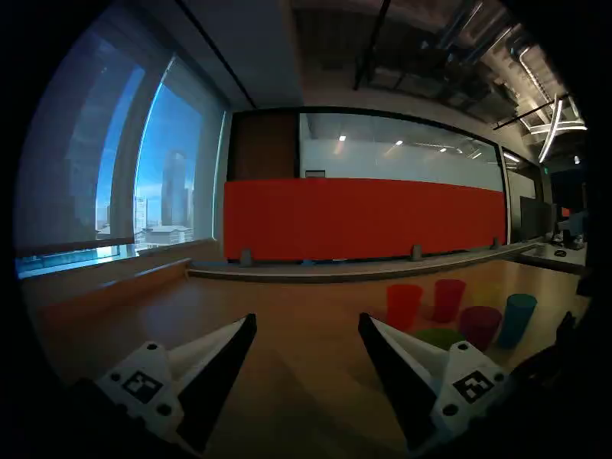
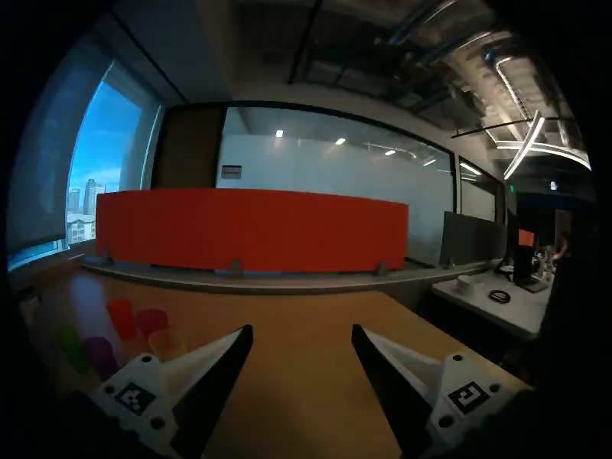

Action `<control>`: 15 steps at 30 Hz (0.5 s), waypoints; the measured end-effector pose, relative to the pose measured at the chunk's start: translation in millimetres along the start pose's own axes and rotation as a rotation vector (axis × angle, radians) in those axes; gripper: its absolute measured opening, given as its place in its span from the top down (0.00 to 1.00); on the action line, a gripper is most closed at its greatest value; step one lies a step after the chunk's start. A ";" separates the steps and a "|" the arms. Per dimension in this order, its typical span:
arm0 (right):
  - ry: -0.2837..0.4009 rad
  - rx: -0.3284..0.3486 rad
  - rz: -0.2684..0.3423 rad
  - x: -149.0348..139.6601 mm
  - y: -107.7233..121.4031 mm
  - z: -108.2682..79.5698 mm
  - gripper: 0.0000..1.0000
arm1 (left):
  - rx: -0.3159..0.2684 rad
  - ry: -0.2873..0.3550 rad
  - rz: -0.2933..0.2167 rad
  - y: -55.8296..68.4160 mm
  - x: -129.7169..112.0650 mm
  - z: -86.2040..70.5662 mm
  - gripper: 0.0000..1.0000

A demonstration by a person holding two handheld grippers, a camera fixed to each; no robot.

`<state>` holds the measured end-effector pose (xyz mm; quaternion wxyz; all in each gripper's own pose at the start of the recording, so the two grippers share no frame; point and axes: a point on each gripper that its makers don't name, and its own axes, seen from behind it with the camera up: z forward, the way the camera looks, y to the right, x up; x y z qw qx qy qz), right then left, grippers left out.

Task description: Pour water

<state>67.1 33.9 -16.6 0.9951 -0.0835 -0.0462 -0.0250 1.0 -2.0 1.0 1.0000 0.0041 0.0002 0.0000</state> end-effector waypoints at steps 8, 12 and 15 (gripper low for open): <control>0.012 0.008 0.005 -0.6 1.5 -3.2 0.00 | 0.000 0.000 0.000 -0.2 -0.5 -0.1 0.00; 0.027 0.016 0.002 -2.5 1.9 -6.4 0.00 | 0.000 0.000 0.000 -0.3 -0.6 0.0 0.00; 0.036 0.028 -0.002 -5.3 -0.8 -7.7 0.00 | 0.000 0.000 0.000 0.0 -0.7 0.1 0.00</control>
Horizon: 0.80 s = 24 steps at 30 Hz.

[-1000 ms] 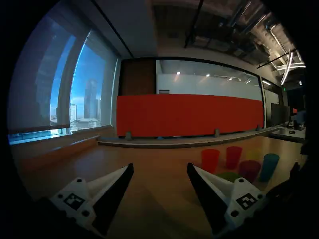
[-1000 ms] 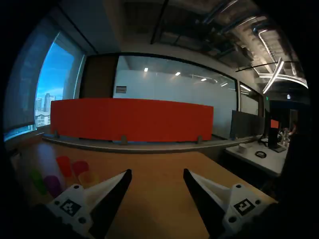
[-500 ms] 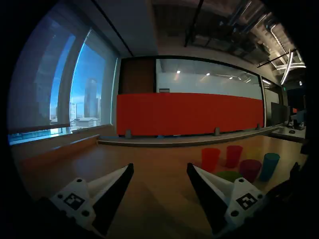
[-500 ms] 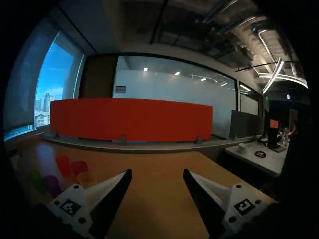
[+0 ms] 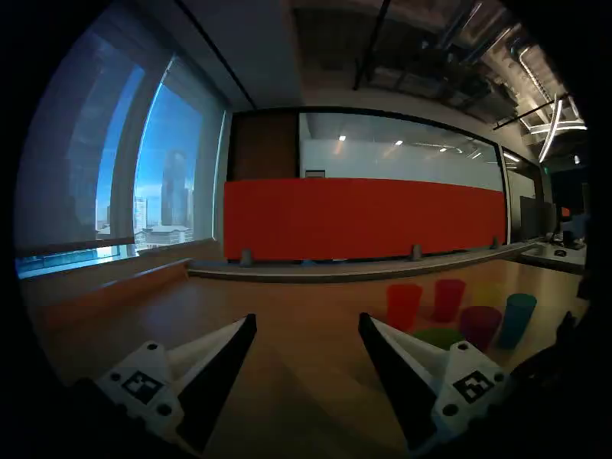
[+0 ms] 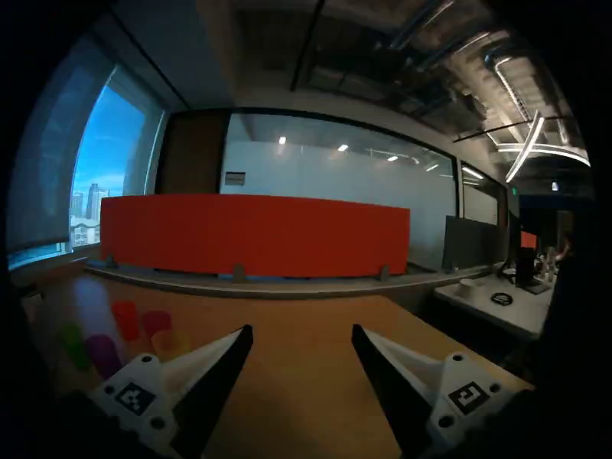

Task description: Pour water

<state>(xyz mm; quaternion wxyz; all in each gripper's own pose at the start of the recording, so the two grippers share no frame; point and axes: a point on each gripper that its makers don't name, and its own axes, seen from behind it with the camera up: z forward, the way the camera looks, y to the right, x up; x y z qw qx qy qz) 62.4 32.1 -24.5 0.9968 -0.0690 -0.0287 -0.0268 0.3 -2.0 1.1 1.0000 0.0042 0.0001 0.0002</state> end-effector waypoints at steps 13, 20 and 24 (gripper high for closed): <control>0.037 0.074 -0.015 -14.4 -30.3 6.2 0.00 | 0.000 0.000 0.000 0.0 -0.2 0.2 0.00; 0.052 0.126 0.007 -30.1 -48.8 14.2 0.00 | 0.000 0.000 0.000 0.3 -0.3 0.0 0.00; 0.044 0.151 0.039 -40.6 -53.9 18.1 0.00 | 0.000 0.000 0.000 0.0 -0.4 0.1 0.01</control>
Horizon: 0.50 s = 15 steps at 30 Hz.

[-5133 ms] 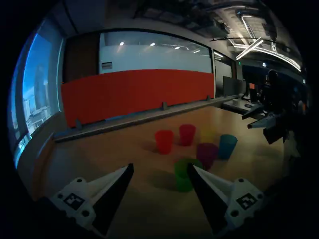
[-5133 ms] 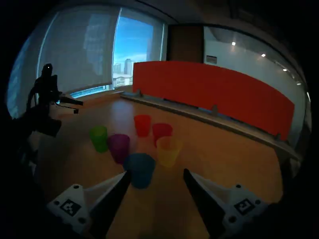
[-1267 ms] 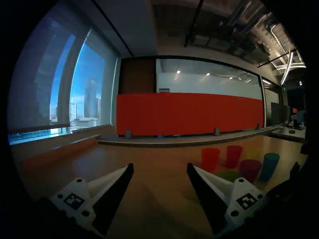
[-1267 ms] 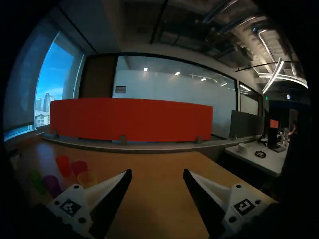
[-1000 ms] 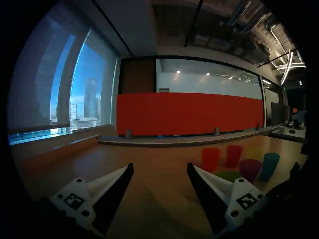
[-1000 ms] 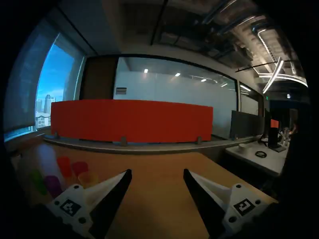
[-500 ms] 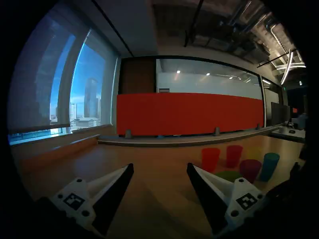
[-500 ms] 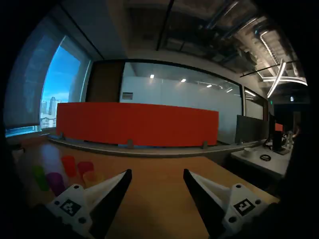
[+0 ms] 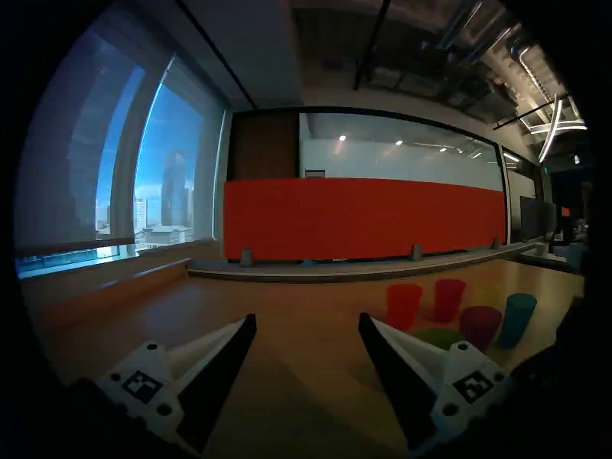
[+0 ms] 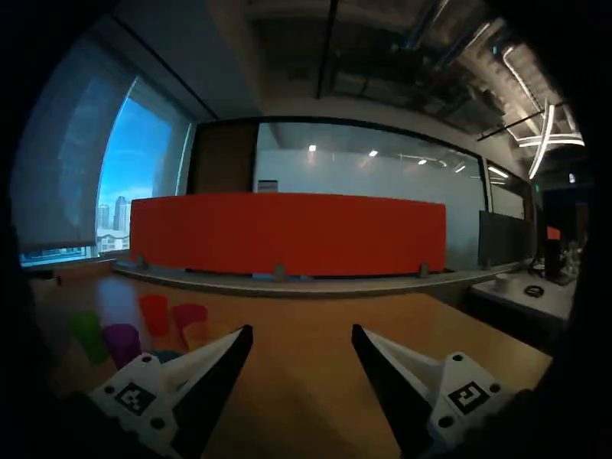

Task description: Pour water

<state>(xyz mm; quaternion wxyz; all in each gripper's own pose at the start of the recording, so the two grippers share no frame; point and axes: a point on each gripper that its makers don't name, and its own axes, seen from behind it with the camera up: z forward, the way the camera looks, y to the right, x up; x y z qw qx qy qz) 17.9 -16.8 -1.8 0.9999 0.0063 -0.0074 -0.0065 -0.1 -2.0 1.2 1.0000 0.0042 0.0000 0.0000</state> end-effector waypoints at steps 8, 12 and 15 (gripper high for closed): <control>0.006 0.012 0.030 -8.4 3.0 3.6 0.00 | 0.000 0.000 0.000 0.2 0.2 -0.3 0.01; 0.011 0.012 0.028 -9.4 3.6 3.7 0.00 | 0.000 0.000 0.000 0.1 0.1 -0.3 0.01; 0.013 0.010 0.025 -10.6 4.6 3.9 0.00 | 0.000 0.000 0.000 -0.1 0.1 -0.3 0.01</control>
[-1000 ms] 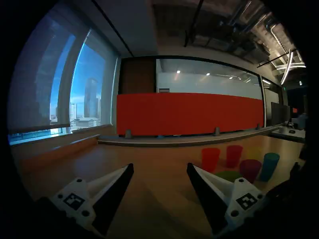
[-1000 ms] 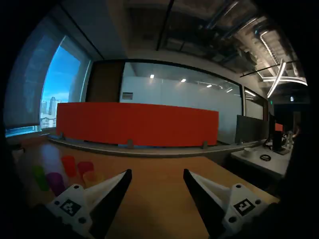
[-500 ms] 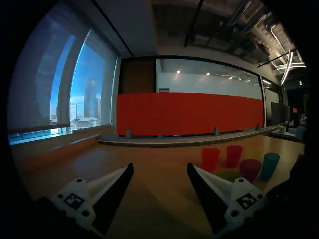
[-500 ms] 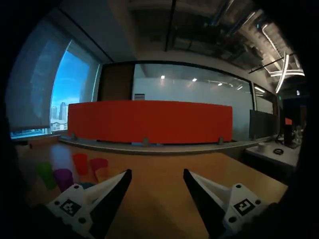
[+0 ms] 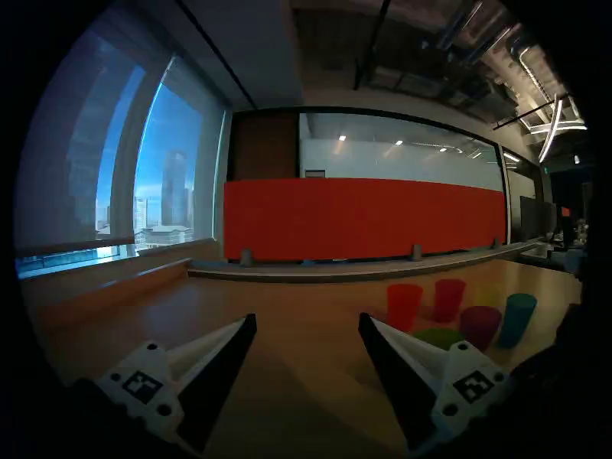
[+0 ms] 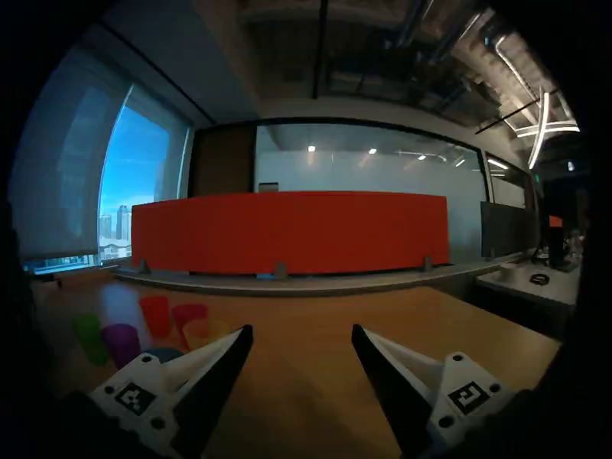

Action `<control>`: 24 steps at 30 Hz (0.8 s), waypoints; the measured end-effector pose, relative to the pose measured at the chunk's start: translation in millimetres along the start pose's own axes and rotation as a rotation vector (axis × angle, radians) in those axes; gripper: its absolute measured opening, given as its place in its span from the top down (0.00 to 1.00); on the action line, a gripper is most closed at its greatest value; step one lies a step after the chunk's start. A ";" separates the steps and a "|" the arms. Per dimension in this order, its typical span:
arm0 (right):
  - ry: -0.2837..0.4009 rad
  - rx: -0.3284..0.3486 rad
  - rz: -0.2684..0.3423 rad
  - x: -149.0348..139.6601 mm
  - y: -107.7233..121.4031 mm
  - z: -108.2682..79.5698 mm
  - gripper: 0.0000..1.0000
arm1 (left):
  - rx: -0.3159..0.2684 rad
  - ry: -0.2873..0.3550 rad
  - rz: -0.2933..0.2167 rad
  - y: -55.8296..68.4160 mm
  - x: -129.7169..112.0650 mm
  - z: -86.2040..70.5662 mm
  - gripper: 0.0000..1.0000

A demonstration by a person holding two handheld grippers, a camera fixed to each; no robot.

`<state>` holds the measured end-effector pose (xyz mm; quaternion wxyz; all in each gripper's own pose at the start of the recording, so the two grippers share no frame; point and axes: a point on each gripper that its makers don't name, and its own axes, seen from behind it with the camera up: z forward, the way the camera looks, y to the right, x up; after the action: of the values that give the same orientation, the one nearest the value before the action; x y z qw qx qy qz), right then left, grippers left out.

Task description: Pour water

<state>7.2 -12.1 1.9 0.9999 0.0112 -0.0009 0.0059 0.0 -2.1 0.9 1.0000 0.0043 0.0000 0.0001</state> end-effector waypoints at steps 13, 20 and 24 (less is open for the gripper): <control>-0.009 -0.013 -0.021 -9.6 8.1 1.2 0.00 | 0.000 0.000 0.000 0.6 -0.2 0.2 0.01; 0.003 -0.014 -0.013 -5.7 9.4 0.3 0.00 | 0.000 0.000 0.000 0.7 0.2 -0.1 0.01; 0.003 -0.012 -0.016 -5.3 8.6 -1.2 0.00 | 0.000 0.000 0.000 0.6 0.2 0.0 0.00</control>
<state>1.8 -3.6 1.0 1.0000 0.0053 0.0007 -0.0018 0.3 -1.5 1.0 1.0000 0.0042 0.0000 0.0001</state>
